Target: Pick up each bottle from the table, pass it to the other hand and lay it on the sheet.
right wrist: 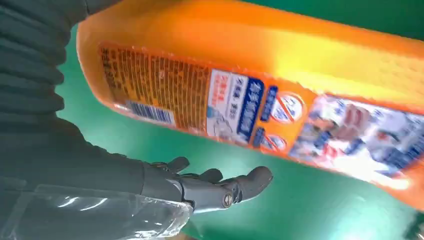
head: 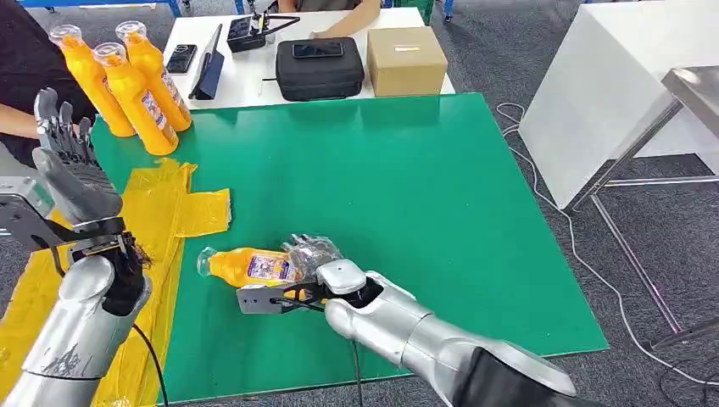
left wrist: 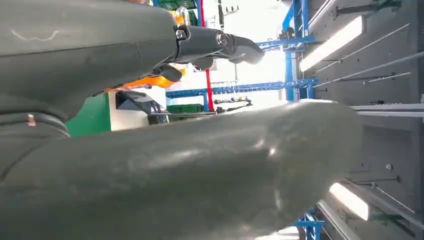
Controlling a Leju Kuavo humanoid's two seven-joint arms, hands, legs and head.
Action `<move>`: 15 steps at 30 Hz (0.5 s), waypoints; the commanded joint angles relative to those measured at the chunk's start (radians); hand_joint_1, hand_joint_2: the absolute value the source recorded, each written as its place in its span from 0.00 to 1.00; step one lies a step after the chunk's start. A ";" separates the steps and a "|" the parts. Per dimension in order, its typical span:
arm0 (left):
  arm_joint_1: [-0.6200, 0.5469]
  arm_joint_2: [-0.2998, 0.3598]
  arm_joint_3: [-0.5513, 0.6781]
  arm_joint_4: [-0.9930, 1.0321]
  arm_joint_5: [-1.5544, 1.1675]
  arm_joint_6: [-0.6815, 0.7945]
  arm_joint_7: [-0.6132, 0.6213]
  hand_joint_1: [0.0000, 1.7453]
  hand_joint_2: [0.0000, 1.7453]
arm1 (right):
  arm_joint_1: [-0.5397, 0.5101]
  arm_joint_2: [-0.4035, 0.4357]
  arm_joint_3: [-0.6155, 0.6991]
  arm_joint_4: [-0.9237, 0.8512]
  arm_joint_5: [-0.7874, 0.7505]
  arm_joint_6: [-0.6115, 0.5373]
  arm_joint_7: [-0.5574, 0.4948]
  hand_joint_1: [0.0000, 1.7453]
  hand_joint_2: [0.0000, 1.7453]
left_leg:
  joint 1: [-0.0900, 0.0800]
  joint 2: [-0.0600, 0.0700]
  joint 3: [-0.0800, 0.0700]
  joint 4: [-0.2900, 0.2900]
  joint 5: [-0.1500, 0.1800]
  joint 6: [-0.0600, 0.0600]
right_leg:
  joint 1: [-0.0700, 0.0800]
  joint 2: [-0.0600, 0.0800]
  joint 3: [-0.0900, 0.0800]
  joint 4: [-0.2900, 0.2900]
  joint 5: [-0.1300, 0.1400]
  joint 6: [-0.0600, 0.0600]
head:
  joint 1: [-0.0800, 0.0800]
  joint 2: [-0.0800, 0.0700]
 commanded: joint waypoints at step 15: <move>-0.001 -0.023 -0.006 0.032 0.039 0.008 -0.014 0.00 0.00 | 0.020 0.029 0.076 0.308 0.007 0.046 0.014 1.00 1.00 | 0.001 -0.002 0.009 -0.003 -0.001 -0.002 | 0.001 -0.004 0.009 -0.004 -0.001 0.000 | 0.000 0.000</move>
